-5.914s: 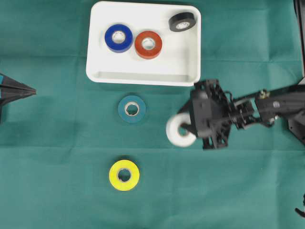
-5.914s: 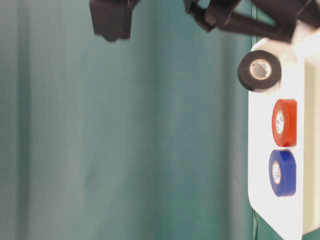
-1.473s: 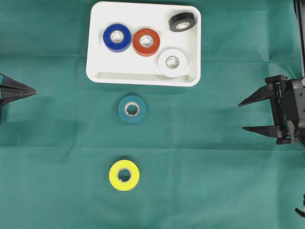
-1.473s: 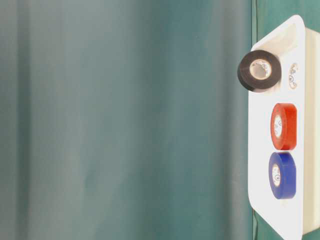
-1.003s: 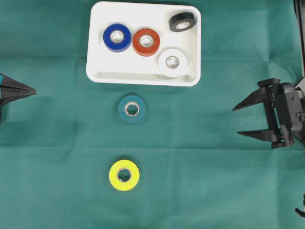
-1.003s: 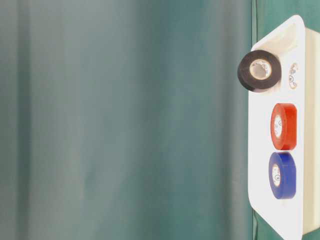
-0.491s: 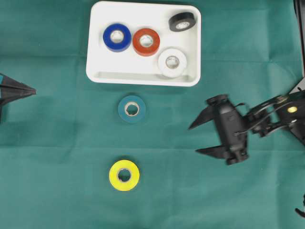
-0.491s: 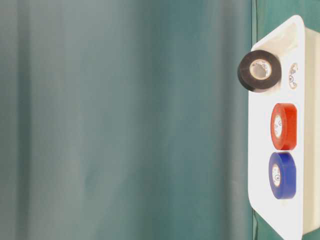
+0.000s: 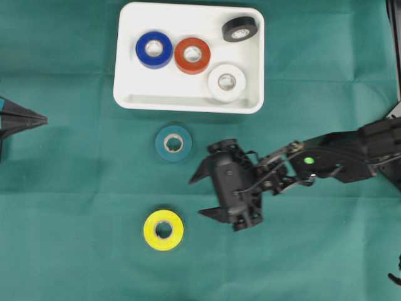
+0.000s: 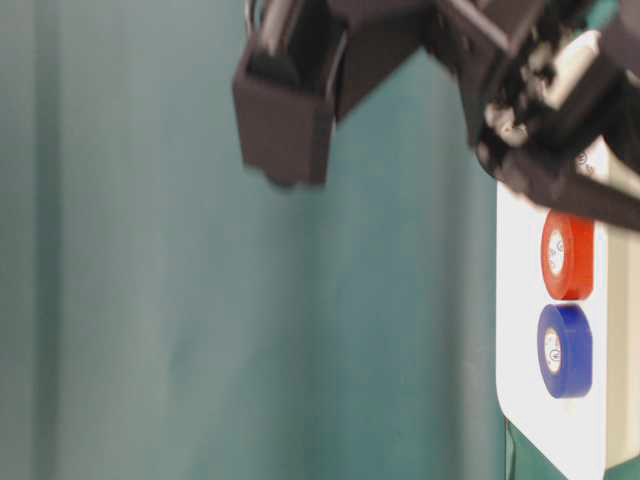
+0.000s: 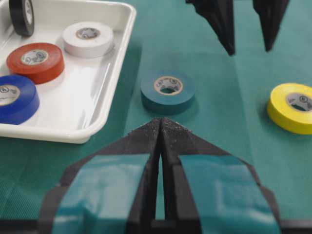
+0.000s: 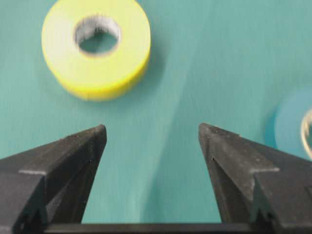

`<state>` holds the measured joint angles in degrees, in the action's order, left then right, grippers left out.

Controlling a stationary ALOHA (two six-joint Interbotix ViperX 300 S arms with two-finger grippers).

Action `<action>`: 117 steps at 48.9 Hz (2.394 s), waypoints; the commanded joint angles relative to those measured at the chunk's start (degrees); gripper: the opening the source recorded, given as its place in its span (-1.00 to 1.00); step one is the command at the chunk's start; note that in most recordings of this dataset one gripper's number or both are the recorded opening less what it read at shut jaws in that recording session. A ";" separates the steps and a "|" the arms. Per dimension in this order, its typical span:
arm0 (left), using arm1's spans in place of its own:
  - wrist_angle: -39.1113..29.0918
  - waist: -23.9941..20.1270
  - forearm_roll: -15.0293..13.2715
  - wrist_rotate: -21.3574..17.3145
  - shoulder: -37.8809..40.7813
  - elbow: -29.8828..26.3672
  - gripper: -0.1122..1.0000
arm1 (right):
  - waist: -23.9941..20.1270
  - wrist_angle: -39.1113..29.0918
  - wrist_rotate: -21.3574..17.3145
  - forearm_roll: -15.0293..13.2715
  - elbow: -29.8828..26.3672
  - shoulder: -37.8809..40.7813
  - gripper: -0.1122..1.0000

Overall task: Put the tape into the white case with the right arm.
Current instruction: 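Move the right gripper down onto the yellow tape roll and grasp it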

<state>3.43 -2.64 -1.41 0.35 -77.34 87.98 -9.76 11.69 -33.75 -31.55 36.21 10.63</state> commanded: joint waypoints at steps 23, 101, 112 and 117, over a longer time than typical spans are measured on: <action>0.26 -0.09 0.00 0.00 -0.53 -0.26 -0.79 | -3.43 -3.78 -0.18 -0.09 -18.46 10.37 -0.11; -0.35 -0.09 0.00 0.00 -0.88 -0.18 -0.79 | -4.92 -16.79 -3.78 0.18 -25.31 15.21 -0.46; -0.35 -0.09 -0.09 0.09 -0.88 -0.18 -0.79 | -5.63 -16.79 -3.60 -0.09 -25.31 14.94 -0.78; -0.35 -0.09 0.00 0.09 -0.88 -0.18 -0.79 | -5.63 -16.79 -3.69 -0.09 -25.31 14.50 -0.78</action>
<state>2.81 -2.64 -1.41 0.35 -78.66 88.51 -14.94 -5.27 -37.44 -31.55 12.04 27.07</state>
